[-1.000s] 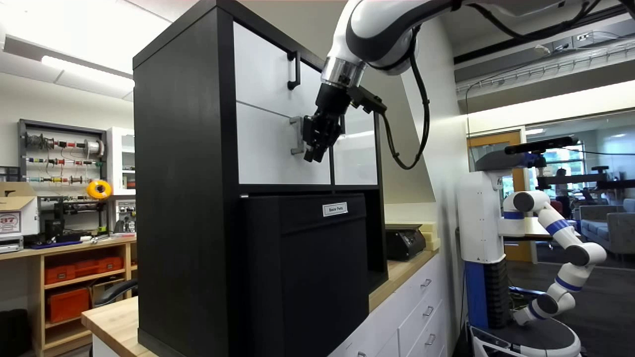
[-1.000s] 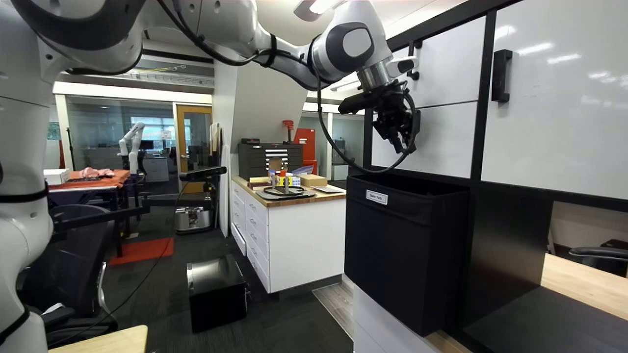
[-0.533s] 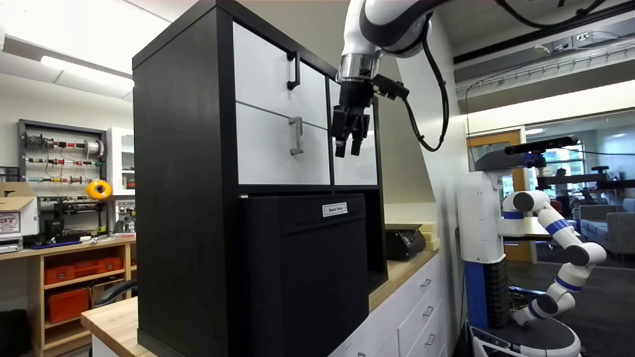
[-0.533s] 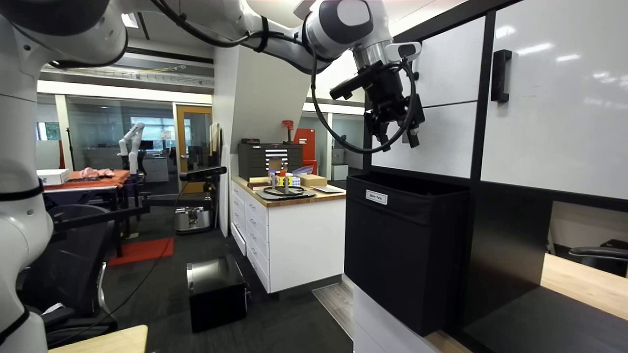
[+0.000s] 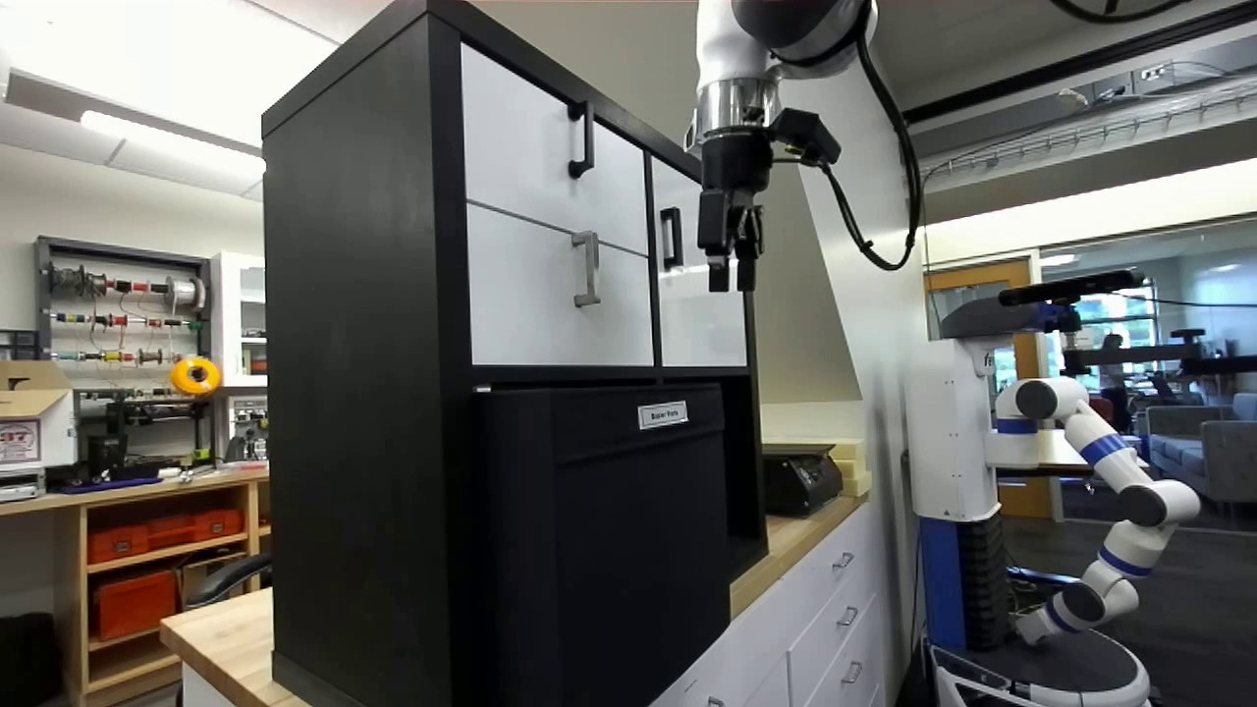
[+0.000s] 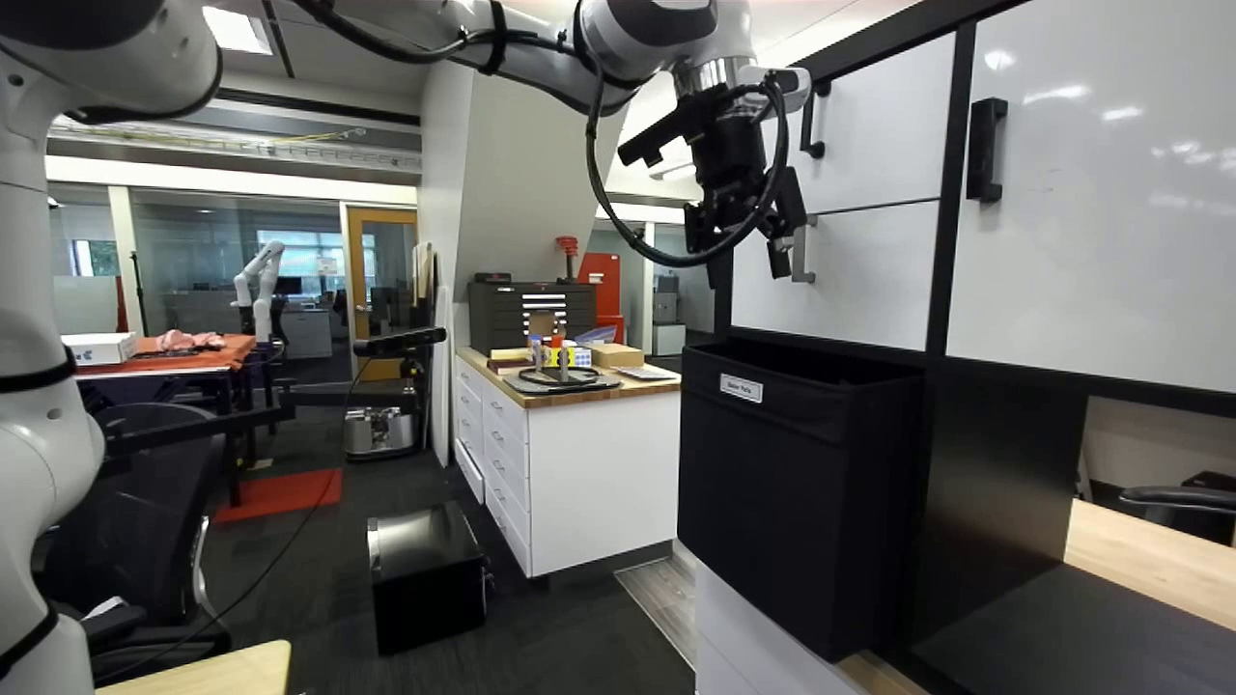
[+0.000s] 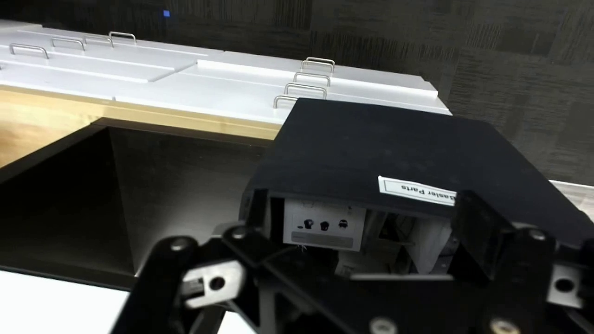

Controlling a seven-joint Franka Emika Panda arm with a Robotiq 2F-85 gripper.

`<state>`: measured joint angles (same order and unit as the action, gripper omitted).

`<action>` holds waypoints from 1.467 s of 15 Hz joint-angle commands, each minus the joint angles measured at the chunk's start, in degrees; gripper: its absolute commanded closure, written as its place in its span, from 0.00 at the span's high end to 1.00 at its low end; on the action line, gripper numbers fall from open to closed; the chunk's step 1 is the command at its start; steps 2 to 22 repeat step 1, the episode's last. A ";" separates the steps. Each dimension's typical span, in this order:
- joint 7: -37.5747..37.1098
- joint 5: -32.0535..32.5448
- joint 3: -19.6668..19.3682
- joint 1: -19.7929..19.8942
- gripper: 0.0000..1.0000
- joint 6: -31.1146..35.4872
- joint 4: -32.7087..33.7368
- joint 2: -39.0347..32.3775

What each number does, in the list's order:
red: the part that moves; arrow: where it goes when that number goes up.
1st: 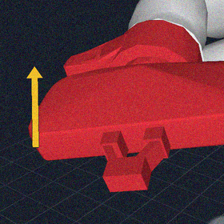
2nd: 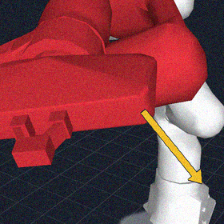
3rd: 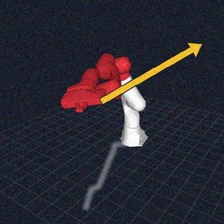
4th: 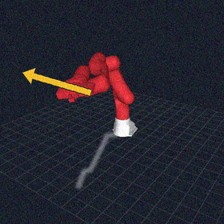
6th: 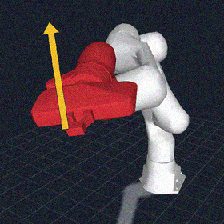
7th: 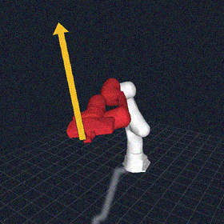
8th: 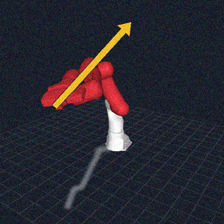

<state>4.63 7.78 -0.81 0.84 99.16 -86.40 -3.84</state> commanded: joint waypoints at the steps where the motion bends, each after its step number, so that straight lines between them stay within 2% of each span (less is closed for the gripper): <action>1: 0.03 -0.01 0.00 -0.02 1.00 -0.82 0.23 -0.01; 22: 0.03 -0.01 0.00 -0.02 1.00 -0.82 0.23 -0.01</action>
